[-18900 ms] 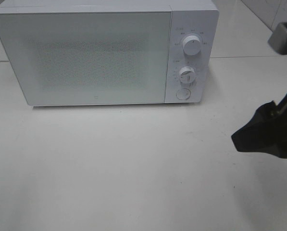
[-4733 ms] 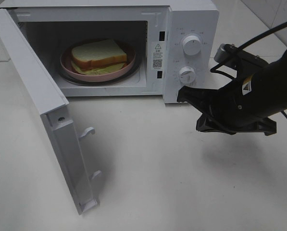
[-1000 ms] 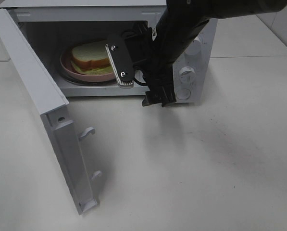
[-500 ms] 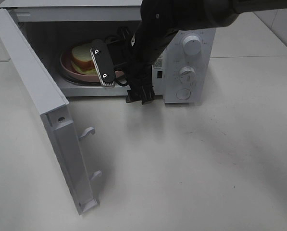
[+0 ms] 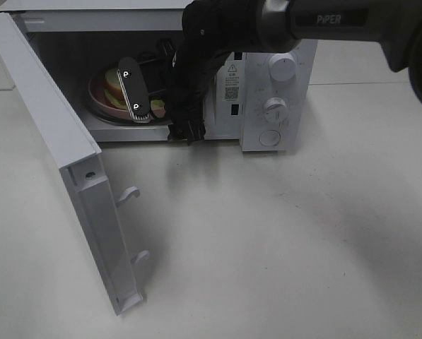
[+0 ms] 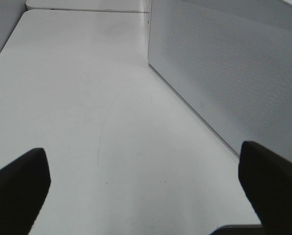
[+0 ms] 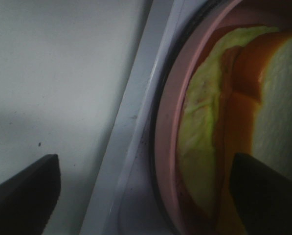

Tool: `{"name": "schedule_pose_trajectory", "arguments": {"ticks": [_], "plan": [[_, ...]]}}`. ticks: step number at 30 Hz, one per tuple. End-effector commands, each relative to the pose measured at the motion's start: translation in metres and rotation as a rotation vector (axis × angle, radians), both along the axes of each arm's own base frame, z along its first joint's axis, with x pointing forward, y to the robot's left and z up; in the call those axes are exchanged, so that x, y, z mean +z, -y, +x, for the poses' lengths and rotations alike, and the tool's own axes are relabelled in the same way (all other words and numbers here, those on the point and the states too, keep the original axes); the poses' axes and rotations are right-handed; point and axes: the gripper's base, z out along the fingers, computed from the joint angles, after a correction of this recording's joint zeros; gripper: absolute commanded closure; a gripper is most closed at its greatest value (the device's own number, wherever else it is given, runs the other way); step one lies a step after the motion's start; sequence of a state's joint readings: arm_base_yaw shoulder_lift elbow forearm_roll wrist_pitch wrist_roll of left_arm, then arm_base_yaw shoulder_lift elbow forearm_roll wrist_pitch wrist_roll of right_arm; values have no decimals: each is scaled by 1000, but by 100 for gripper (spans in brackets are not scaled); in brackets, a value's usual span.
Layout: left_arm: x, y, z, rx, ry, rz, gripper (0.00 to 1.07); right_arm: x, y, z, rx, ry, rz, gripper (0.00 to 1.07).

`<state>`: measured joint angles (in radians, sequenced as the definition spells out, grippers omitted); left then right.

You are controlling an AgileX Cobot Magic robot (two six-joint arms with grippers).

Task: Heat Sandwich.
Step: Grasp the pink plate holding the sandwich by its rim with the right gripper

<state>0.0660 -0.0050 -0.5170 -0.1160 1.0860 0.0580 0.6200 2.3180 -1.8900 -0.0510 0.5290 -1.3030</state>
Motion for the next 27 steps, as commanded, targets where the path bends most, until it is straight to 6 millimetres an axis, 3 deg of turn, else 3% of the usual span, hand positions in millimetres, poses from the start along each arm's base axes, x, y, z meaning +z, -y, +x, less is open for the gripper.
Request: {"name": "schedule_pose_trajectory", "arguments": {"ticks": [1, 9, 27], "plan": [[1, 1, 0, 2, 17, -9, 9, -1, -4, 5, -13, -3, 7, 20], [1, 1, 0, 2, 17, -9, 9, -13, -13, 20, -65, 14, 35, 21], [1, 1, 0, 2, 17, -9, 9, -25, -16, 14, -89, -88, 55, 26]]}}
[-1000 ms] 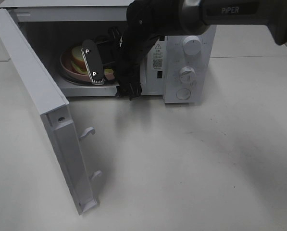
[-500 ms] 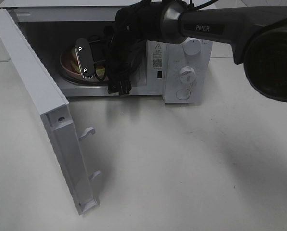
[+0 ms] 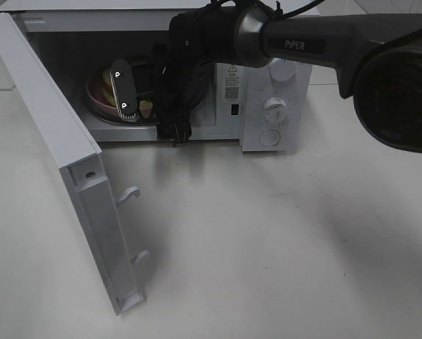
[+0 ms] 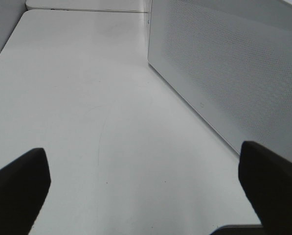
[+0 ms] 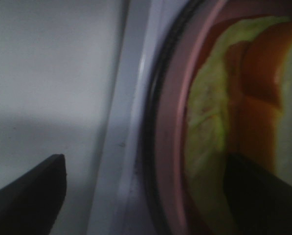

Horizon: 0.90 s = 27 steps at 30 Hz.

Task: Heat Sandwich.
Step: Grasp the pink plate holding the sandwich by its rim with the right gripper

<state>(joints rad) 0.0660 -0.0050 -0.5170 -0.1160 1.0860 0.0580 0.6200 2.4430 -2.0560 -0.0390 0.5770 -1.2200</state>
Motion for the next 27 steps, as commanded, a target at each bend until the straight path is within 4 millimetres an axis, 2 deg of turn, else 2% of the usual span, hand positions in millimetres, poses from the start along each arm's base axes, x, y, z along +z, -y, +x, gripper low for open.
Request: {"name": "schedule_pose_trajectory", "arguments": {"ticks": [1, 14, 24, 27], "plan": [[1, 1, 0, 2, 17, -9, 9, -6, -2, -4, -13, -51, 13, 26], [1, 1, 0, 2, 17, -9, 9, -7, -10, -12, -3, -109, 54, 29], [1, 1, 0, 2, 17, -9, 9, -26, -9, -8, 6, -133, 73, 31], [1, 1, 0, 2, 17, -9, 9, -28, -9, -8, -3, -144, 82, 37]]}}
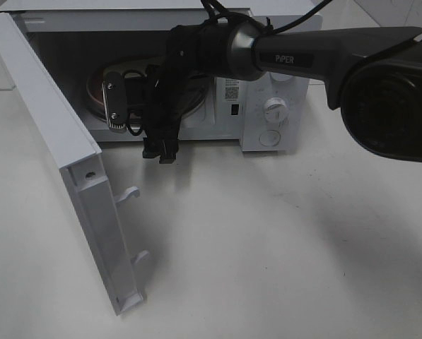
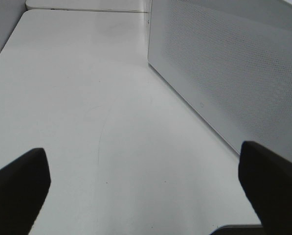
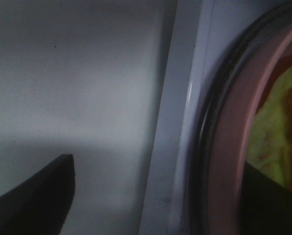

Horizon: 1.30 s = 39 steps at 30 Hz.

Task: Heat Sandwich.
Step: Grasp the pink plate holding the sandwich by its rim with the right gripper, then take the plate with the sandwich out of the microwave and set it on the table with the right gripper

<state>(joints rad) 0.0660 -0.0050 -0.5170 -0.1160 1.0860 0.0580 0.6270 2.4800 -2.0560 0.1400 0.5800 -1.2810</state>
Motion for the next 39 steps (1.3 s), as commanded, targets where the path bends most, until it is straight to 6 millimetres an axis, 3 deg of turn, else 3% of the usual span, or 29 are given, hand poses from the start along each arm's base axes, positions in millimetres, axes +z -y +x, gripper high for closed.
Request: {"name": "schedule_pose_trajectory", "arguments": {"ticks": [1, 4, 5, 6, 9, 27, 33, 39], "plan": [[1, 1, 0, 2, 17, -9, 9, -8, 3, 0, -4, -33, -7, 37], [1, 1, 0, 2, 17, -9, 9, -7, 3, 0, -13, -40, -5, 61], [1, 1, 0, 2, 17, -9, 9, -7, 4, -1, -22, -49, -4, 78], [1, 1, 0, 2, 17, -9, 9, -7, 4, -1, -22, -49, -4, 78], [1, 1, 0, 2, 17, -9, 9, -8, 5, -2, -20, -64, -28, 107], [1, 1, 0, 2, 17, -9, 9, 12, 11, -10, 24, -104, -81, 107], [1, 1, 0, 2, 17, -9, 9, 31, 14, -15, 85, -64, -93, 107], [1, 1, 0, 2, 17, -9, 9, 39, 20, -24, 143, -42, -118, 107]]}}
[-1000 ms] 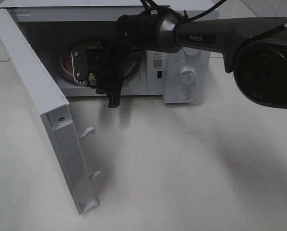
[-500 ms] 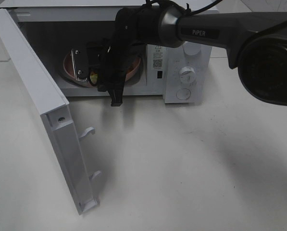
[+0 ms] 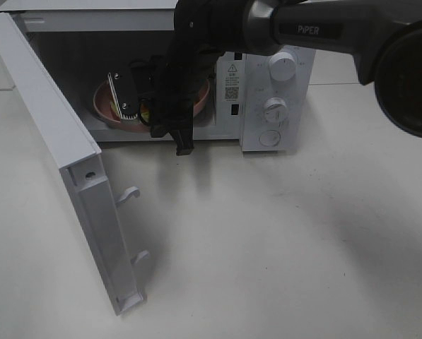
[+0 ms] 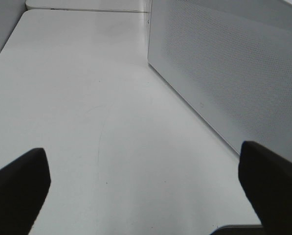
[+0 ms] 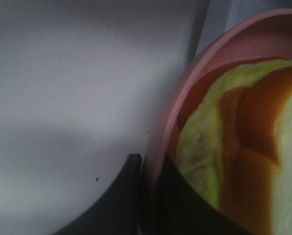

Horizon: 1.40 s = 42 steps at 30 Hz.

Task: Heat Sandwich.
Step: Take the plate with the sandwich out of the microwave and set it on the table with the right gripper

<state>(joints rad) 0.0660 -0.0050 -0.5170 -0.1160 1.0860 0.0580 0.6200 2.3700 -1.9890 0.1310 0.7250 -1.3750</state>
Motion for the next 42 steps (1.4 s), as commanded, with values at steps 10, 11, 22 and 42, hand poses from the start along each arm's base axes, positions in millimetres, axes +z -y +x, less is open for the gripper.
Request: {"name": "schedule_pose_trajectory", "arguments": {"ticks": [10, 11, 22, 42], "plan": [[1, 1, 0, 2, 17, -9, 9, 28, 20, -26, 115, 71, -38, 107], [1, 1, 0, 2, 17, -9, 9, 32, 23, -30, 125, 82, -38, 107], [1, 1, 0, 2, 17, -9, 9, 41, 45, -62, 179, 108, -47, 107], [1, 1, 0, 2, 17, -9, 9, 52, 84, -121, 183, 76, -44, 107]]}}
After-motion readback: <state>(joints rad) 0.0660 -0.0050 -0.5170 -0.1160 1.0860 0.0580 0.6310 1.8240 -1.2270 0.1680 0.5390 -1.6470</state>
